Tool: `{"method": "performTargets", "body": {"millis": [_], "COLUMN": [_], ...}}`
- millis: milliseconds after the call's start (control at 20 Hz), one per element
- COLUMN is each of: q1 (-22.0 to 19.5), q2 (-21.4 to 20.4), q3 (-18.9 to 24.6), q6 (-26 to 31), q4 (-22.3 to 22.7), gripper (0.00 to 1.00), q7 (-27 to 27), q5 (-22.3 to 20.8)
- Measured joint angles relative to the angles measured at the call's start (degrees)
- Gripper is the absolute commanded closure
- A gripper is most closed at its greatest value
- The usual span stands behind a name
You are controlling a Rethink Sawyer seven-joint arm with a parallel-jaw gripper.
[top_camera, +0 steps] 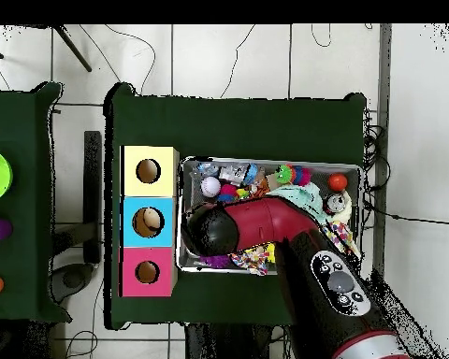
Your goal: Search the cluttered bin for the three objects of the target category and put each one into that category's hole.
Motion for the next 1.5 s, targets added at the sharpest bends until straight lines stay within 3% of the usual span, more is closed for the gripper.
{"method": "performTargets", "body": {"millis": [1500], "q1": [3.8], "q2": [-6.2], "q3": [-1.8], "q6": [4.1], "q4": [2.0], "gripper": [1.00], "q7": [0.0], "q5": [3.5]}}
